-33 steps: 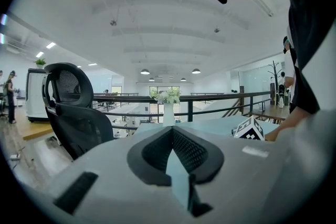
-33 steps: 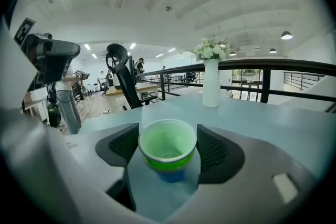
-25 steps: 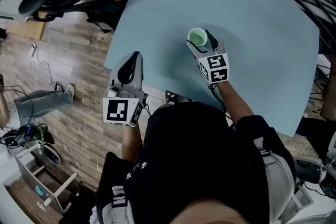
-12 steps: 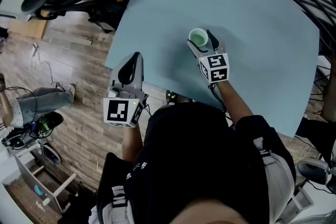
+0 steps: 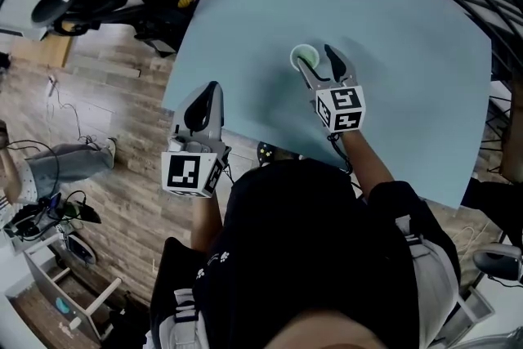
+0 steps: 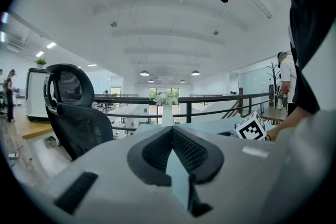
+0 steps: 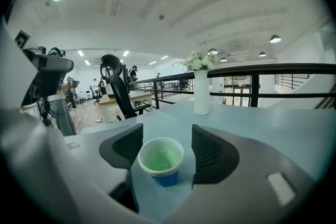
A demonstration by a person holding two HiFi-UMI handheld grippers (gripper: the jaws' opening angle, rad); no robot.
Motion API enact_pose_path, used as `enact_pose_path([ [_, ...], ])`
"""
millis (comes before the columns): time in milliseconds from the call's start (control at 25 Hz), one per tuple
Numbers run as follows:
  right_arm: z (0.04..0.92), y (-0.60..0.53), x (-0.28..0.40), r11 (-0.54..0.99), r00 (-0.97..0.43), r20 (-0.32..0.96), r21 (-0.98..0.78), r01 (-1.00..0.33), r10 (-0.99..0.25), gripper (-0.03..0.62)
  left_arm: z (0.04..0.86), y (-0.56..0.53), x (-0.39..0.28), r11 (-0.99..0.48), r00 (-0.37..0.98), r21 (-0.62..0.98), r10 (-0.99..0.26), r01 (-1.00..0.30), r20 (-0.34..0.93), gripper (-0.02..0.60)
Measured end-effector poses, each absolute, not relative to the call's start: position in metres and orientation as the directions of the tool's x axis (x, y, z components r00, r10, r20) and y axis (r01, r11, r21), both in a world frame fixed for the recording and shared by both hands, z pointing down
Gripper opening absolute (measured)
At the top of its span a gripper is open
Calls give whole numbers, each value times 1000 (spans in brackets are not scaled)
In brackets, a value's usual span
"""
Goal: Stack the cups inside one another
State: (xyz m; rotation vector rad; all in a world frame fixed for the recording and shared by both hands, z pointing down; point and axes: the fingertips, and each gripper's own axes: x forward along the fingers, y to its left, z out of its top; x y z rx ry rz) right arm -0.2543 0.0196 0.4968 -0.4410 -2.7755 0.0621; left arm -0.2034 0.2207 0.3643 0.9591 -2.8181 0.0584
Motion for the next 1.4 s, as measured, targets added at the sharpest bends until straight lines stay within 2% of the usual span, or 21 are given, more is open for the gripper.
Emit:
enact_pose_path([
  [80,488,17,-253,952,-909,286,-97,289,305,279,366,219,-206,784,-772,21,-615,-620,161,-8],
  [160,482,14,-251,953,-915,264,-102,287,304,276,365,213,-209,771,-760,22,-632,-636,154,-8],
  [360,461,2,-240,960,-939,202,-89,266,279,194,365,198,-213,737,-726,31,-672,-676,143,-8],
  [560,440,-11,-226,969,-960,141,-65,236,243,58,362,179,-217,699,-689,32,-712,-715,136,-8],
  [680,428,-18,-216,975,-969,113,-63,213,219,17,362,166,-217,672,-663,35,-737,-740,130,-8],
  [1400,412,-37,-188,987,-975,152,-20,162,163,9,364,130,-212,598,-591,36,-797,-800,125,-8],
])
